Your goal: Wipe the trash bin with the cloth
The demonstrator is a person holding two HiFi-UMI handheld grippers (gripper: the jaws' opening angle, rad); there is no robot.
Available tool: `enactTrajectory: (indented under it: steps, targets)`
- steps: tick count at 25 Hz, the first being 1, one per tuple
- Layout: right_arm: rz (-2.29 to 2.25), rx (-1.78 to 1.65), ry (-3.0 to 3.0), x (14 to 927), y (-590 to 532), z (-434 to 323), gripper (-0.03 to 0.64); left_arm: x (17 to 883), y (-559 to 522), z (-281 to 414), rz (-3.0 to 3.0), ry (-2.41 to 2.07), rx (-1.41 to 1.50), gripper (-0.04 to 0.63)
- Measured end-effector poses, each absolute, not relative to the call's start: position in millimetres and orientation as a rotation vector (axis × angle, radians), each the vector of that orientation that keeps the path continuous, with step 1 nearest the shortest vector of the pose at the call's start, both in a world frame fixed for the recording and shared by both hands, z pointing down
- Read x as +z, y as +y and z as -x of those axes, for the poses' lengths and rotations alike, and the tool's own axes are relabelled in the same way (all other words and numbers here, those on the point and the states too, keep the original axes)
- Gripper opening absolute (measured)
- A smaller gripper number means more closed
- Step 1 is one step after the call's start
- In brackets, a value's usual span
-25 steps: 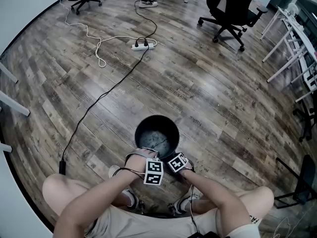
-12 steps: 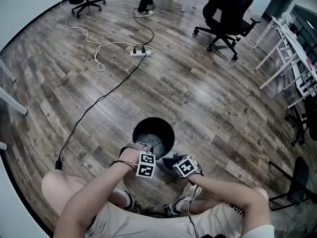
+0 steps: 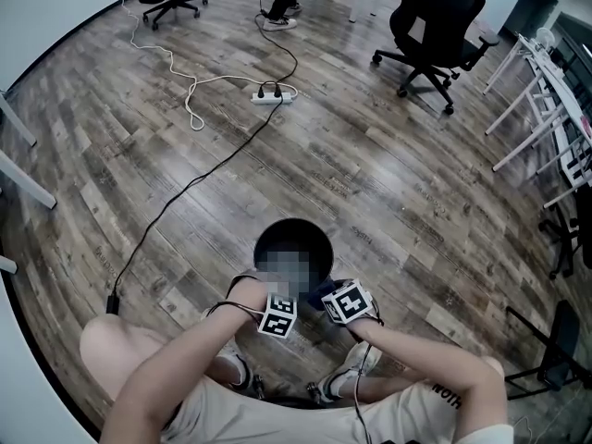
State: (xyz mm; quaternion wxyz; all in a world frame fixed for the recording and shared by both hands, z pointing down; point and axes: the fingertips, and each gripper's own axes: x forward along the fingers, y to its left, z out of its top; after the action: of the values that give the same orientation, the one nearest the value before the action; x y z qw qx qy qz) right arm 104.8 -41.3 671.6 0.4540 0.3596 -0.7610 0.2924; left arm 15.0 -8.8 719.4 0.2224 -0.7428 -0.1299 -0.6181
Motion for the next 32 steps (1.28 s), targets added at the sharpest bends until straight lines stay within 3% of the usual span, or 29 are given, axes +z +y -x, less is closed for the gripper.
enactTrajectory:
  steps: [17, 23, 32]
  targets:
    - [-0.904, 0.642, -1.938, 839, -56, -107, 0.083, 718, -9, -28, 2.147, -0.278, -1.722, 0.042]
    - [-0.813, 0.762, -1.927, 886, -45, -106, 0.083, 720, -6, -37, 2.159, -0.226, -1.750, 0.041]
    - [-0.820, 0.717, -1.867, 859, -40, -116, 0.083, 714, -8, -41, 2.243, -0.162, -1.747, 0.054]
